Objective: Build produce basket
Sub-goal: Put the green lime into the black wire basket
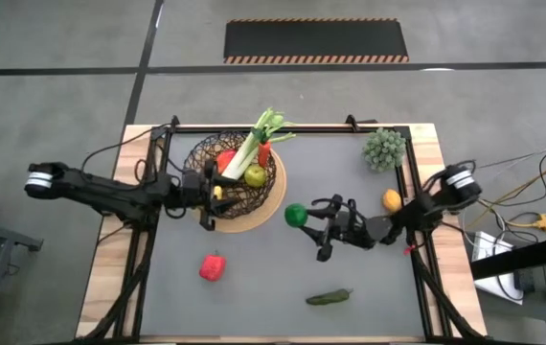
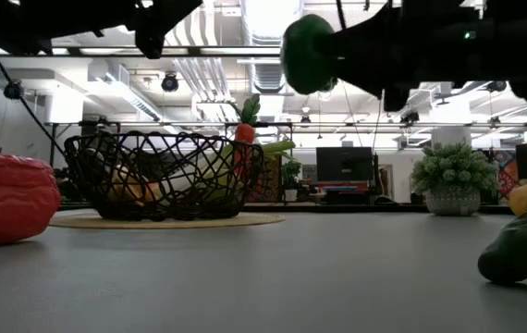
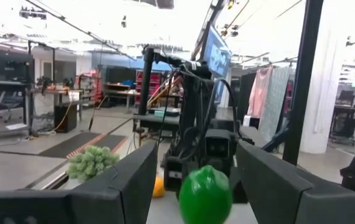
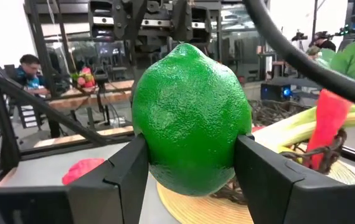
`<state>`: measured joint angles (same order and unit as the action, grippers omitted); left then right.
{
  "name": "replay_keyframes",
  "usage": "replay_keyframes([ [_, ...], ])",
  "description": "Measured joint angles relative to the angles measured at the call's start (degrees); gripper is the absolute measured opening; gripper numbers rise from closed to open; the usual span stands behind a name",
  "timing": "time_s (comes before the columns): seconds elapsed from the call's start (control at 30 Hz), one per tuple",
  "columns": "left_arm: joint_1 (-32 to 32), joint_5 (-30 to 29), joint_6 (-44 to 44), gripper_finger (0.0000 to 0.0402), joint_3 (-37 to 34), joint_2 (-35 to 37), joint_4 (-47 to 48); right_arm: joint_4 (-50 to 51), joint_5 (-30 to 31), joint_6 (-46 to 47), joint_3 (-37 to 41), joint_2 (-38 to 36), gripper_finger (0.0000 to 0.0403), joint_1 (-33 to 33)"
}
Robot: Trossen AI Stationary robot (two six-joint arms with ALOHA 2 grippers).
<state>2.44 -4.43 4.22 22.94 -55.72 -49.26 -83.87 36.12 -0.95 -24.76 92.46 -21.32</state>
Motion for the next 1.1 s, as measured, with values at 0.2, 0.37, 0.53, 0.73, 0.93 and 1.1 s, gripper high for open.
replay_keyframes([
  [0.2, 1.5, 0.3, 0.0, 0.0202, 1.3, -6.7, -4.7, -4.1, 0.0, -1.9, -4.4, 6.7, 0.0199, 0.1],
  [0.37, 4.0, 0.4, -1.8, 0.0202, 4.2, -11.6, -6.0, -4.1, 0.1, -3.4, -7.3, 8.7, 0.0198, 1.0],
  [0.53, 5.2, 0.4, -2.5, 0.0227, 5.7, -14.4, -5.4, -3.4, 0.1, -3.2, -7.8, 8.5, 0.0199, 2.0],
  [0.73, 5.9, 0.4, -3.1, 0.0307, 7.5, -18.1, -5.7, -2.9, 0.1, -2.6, -7.7, 8.0, 0.0198, 2.4],
  [0.93, 5.8, 0.3, -3.7, 0.0335, 10.3, -22.8, -5.6, -2.9, 0.1, -2.0, -7.7, 8.0, 0.0199, 2.6],
  [1.1, 5.8, -2.8, -4.7, 0.0336, 12.6, -27.0, -5.7, -2.7, 0.0, -2.0, -7.7, 8.0, 0.0199, 2.6],
])
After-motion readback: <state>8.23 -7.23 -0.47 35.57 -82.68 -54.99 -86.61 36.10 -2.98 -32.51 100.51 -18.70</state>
